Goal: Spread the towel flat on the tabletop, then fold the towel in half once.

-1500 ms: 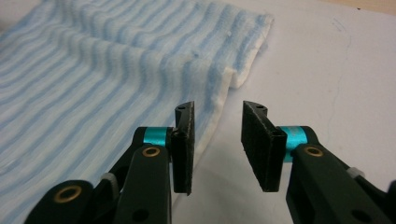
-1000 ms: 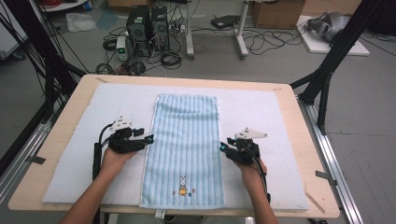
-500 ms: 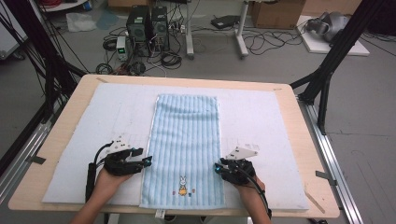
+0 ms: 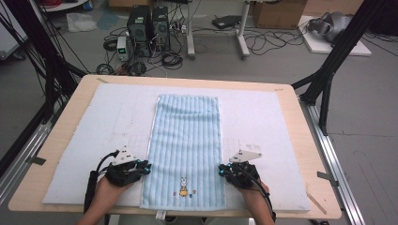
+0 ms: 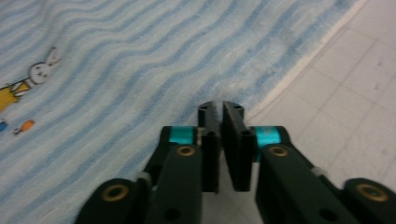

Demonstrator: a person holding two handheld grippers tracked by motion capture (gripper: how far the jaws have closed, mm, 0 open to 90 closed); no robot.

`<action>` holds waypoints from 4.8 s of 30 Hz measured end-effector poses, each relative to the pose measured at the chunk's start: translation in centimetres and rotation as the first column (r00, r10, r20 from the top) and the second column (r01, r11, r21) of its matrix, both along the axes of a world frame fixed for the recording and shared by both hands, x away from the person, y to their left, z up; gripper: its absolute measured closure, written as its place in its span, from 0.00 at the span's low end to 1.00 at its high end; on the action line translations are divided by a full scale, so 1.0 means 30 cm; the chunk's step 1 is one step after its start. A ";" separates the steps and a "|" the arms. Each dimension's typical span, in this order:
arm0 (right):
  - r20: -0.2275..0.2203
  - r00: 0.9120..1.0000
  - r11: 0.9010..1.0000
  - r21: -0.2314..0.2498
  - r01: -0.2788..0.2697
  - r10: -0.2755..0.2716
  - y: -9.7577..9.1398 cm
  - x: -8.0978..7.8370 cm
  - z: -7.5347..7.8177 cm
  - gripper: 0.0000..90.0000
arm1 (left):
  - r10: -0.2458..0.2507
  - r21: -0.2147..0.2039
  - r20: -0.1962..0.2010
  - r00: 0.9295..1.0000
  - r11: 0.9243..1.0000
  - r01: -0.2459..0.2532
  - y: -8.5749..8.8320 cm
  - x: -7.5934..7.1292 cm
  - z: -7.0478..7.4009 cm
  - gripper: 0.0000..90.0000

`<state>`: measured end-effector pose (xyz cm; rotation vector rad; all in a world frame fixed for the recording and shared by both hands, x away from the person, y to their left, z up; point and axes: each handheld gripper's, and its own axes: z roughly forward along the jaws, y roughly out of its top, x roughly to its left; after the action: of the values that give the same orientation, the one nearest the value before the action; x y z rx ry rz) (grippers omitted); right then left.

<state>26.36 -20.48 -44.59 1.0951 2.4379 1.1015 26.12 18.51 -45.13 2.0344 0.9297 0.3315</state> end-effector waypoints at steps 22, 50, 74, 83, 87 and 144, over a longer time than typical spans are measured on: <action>0.007 1.000 0.995 0.100 0.018 -0.019 -0.038 -0.028 0.043 0.75 | 0.003 -0.131 0.027 1.000 0.991 0.001 0.051 -0.006 0.048 0.59; 0.160 0.976 0.987 0.078 0.139 -0.150 -0.121 0.091 0.113 0.19 | 0.081 -0.324 0.218 0.973 0.946 -0.006 0.079 0.187 0.115 0.25; 0.168 0.952 0.964 0.120 0.238 -0.256 -0.235 0.125 0.105 0.12 | 0.130 -0.258 0.225 0.966 0.964 -0.070 0.089 0.221 0.094 0.23; 0.157 0.956 0.967 0.106 0.232 -0.247 -0.230 0.132 0.094 0.12 | 0.154 -0.280 0.194 0.969 0.955 -0.095 0.103 0.227 0.090 0.22; 0.148 0.956 0.965 0.108 0.238 -0.252 -0.232 0.131 0.092 0.12 | 0.162 -0.279 0.180 0.970 0.954 -0.108 0.110 0.229 0.083 0.22; 0.099 0.958 0.956 0.149 0.252 -0.268 -0.238 0.117 0.073 0.12 | 0.118 0.084 0.040 0.992 0.989 -0.121 -0.117 0.561 0.010 0.72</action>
<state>29.87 -27.64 -42.40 1.3084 2.0815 1.2195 42.93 15.00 -44.81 2.0481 1.0340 0.4783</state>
